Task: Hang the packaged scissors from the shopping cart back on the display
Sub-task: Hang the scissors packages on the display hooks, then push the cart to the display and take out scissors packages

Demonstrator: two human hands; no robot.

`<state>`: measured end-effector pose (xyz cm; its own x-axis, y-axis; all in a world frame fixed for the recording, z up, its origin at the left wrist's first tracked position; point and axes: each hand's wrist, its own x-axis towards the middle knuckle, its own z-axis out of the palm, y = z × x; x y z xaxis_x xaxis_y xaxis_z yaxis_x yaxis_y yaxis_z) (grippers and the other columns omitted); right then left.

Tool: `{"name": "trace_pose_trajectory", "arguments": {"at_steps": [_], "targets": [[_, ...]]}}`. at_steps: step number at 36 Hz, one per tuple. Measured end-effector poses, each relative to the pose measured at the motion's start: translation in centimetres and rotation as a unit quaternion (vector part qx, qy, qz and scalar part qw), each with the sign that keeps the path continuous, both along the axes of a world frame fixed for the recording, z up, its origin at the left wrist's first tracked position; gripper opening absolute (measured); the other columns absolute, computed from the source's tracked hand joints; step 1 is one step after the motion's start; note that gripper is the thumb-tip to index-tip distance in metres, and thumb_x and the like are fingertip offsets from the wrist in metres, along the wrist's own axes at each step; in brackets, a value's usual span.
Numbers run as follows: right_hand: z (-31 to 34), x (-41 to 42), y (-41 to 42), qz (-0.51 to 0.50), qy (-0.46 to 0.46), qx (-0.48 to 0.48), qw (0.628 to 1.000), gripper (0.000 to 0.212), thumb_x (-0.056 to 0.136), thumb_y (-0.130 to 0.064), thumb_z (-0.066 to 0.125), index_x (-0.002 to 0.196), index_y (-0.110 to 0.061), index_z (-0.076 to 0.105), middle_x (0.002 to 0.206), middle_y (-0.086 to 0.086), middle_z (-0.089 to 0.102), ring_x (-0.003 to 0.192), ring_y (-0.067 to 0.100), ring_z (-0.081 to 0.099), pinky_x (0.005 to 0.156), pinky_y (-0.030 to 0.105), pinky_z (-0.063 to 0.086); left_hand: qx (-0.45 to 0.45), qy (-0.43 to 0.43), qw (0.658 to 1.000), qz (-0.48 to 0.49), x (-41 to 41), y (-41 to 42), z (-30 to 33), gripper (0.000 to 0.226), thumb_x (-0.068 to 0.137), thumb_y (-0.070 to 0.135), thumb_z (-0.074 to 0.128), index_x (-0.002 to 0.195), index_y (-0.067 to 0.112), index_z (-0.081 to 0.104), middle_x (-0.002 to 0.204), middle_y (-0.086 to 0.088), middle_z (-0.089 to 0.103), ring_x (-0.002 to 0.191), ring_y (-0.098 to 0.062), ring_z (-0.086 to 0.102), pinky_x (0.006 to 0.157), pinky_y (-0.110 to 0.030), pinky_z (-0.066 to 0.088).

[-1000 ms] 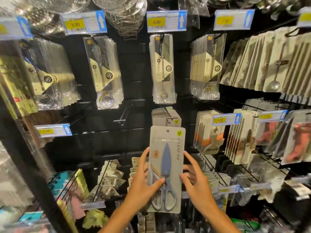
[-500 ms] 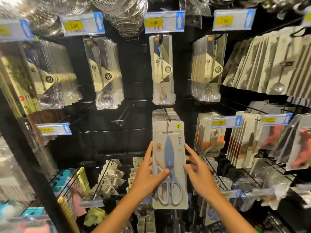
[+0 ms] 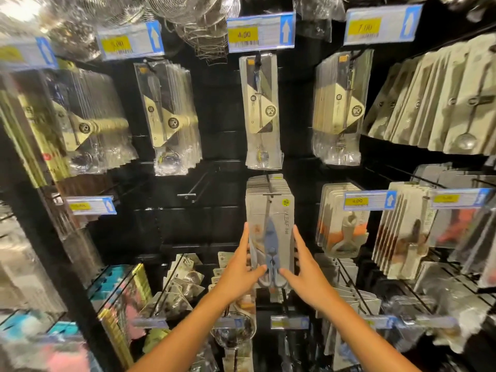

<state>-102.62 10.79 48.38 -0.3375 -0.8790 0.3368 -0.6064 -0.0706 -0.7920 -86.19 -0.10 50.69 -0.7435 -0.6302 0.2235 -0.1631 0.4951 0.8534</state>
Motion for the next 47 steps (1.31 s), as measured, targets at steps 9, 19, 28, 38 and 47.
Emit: {"name": "trace_pose_trajectory", "arguments": {"at_steps": [9,19,28,38,47], "targets": [[-0.7,-0.8,-2.8,-0.031,0.014,-0.002,0.999,0.108,0.095,-0.024,0.067,0.154,-0.043,-0.022,0.163,-0.007,0.018,0.139,0.001,0.025,0.112,0.026,0.032,-0.062,0.021,0.998,0.016,-1.4,-0.8,0.4,0.094,0.095,0.007,0.064,0.141,0.052,-0.005,0.145,0.019,0.040,0.120,0.024,0.045,0.090,-0.001,0.041],[-2.2,-1.3,-3.8,-0.056,0.058,-0.039,0.996,0.111,0.094,-0.021,0.068,0.153,-0.046,-0.022,0.159,-0.010,0.013,0.142,0.001,0.018,0.110,0.023,0.028,-0.110,-0.039,0.990,0.082,-1.9,-2.9,-1.7,0.101,0.096,0.024,0.066,0.153,0.044,-0.015,0.150,0.004,0.040,0.132,0.003,0.040,0.094,0.006,0.030],[-1.6,-0.4,-0.5,-0.124,0.090,-0.043,0.987,0.073,0.094,-0.022,0.069,0.155,-0.027,0.030,0.156,-0.014,0.025,0.141,-0.003,0.025,0.115,0.022,0.026,-0.175,-0.124,0.971,0.107,2.9,-2.1,-3.0,0.081,0.098,0.028,0.061,0.160,0.034,0.009,0.160,0.010,0.021,0.144,-0.007,0.029,0.115,-0.023,0.030],[0.7,5.1,2.2,-0.011,0.175,0.007,0.984,0.040,0.098,-0.024,0.063,0.136,-0.032,0.055,0.140,-0.014,0.051,0.134,0.008,0.045,0.109,0.026,0.039,-0.271,-0.161,0.944,0.100,14.8,0.0,-2.0,0.059,0.100,0.032,0.056,0.153,0.034,0.032,0.153,0.015,0.034,0.135,0.007,0.024,0.109,-0.007,0.017],[1.5,17.0,2.8,0.132,0.231,0.091,0.960,0.040,0.099,-0.030,0.062,0.135,-0.041,0.051,0.143,-0.017,0.047,0.136,0.005,0.041,0.110,0.024,0.037,-0.290,-0.186,0.926,0.154,30.8,4.3,-2.7,0.052,0.098,0.033,0.058,0.148,0.036,0.043,0.152,0.011,0.042,0.141,-0.007,0.035,0.114,-0.021,0.030]]}}
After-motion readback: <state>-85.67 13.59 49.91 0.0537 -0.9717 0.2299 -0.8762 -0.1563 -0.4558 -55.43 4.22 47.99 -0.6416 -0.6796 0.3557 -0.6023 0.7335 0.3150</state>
